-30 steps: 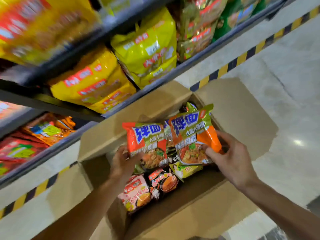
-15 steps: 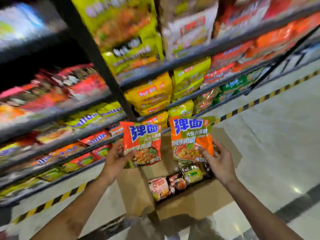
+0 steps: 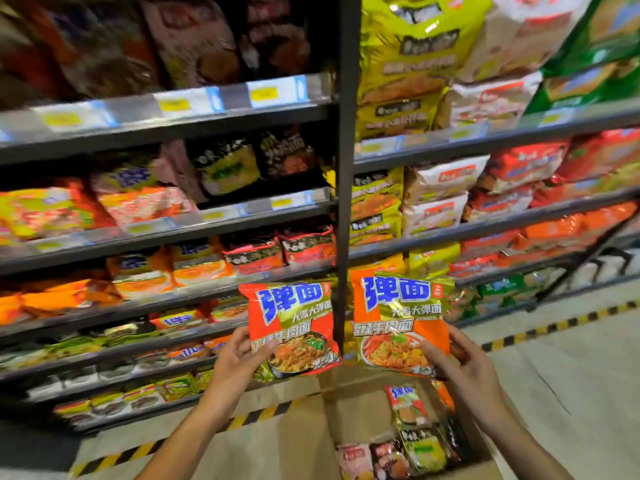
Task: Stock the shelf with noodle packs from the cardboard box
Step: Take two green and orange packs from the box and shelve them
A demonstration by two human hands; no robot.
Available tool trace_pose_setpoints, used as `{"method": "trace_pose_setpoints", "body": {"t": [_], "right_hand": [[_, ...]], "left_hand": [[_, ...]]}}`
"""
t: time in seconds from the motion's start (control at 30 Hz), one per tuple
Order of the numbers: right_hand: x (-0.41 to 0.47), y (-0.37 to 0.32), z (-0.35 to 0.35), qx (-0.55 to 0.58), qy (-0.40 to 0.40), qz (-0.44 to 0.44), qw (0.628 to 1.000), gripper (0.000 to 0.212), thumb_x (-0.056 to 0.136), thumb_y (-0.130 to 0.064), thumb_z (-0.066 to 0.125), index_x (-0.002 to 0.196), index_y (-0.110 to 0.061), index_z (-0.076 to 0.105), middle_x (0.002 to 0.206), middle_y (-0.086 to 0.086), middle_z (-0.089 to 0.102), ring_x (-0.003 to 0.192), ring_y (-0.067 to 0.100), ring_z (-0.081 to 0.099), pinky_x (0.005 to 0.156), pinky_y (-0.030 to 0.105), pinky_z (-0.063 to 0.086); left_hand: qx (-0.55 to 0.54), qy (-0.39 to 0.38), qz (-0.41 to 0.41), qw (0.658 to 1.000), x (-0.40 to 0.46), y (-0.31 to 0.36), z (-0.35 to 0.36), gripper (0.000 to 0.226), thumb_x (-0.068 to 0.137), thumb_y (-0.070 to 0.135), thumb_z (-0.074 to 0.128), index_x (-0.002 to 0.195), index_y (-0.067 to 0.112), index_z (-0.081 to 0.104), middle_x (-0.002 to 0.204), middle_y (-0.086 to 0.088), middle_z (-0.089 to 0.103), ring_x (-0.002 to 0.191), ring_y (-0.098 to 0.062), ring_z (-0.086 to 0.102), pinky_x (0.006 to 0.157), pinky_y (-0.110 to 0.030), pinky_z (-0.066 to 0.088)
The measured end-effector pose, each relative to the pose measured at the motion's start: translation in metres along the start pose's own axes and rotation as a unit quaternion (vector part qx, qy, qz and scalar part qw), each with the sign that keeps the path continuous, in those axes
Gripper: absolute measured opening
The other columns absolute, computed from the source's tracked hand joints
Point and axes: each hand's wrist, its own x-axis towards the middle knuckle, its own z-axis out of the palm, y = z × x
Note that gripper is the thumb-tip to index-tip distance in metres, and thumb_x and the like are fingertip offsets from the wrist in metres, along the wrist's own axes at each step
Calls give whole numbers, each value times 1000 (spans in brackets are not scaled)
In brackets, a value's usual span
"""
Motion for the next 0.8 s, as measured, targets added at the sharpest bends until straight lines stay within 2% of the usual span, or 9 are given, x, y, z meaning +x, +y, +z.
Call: {"method": "trace_pose_setpoints", "body": {"t": [0.13,0.2,0.27,0.37,0.43,0.5,0.6,0.67,0.8], "right_hand": [[-13,-27,15,18,-49,-39,998,49,82,-17,76,129,-20,61,116,-5,72,107,11,69,83,22,59],[-16,-44,27,21,-82,-51,995,48,82,-17,77,127,-23,62,119,-4,71,106,7,68,78,16,57],[-20,-58,40,37,-101,-63,992,48,80,-14,77,123,-28,60,120,-4,68,103,2,68,74,15,57],[-31,-76,62,50,-119,-82,988,53,79,-17,77,128,-25,58,119,-2,66,107,11,65,77,19,54],[-36,-85,78,52,-129,-90,986,60,76,-25,80,132,-20,60,122,0,68,109,12,66,75,16,57],[-42,-95,95,51,-135,-95,985,69,70,-36,84,133,-17,61,120,0,70,105,6,68,72,10,55],[-54,-117,123,52,-140,-106,983,87,56,-58,89,129,-21,63,119,0,71,108,12,68,73,14,56],[-62,-133,142,59,-157,-108,980,83,62,-48,88,134,-18,59,122,6,69,111,20,66,76,21,55],[-78,-166,184,68,-156,-113,979,69,66,-24,81,131,-15,59,118,7,70,109,19,66,85,28,49]], "left_hand": [[-11,50,34,998,-49,25,-22,38,87,22,73,119,32,57,106,8,76,97,-7,72,88,-31,53],[-22,82,49,995,-77,37,-36,38,87,23,73,120,33,57,107,8,75,99,-7,71,88,-31,53],[-24,109,60,992,-103,49,-53,40,86,25,74,122,32,57,110,7,75,103,-9,70,92,-35,53],[-28,142,64,987,-136,63,-82,46,83,27,75,125,28,56,111,4,75,106,-14,70,101,-45,49],[-37,165,73,983,-155,67,-103,48,82,27,75,127,27,56,111,2,75,106,-16,70,102,-48,49],[-46,181,74,980,-169,71,-122,51,81,29,77,128,28,55,113,1,74,107,-18,70,102,-51,49],[-59,188,88,976,-184,78,-155,57,76,38,83,125,29,58,116,-1,73,108,-20,70,102,-52,48],[-62,191,99,975,-191,87,-174,70,67,48,87,127,32,56,118,-1,72,110,-20,69,103,-51,47],[-69,192,139,969,-189,103,-220,64,71,45,85,128,32,57,118,4,72,115,-16,65,105,-44,46]]}}
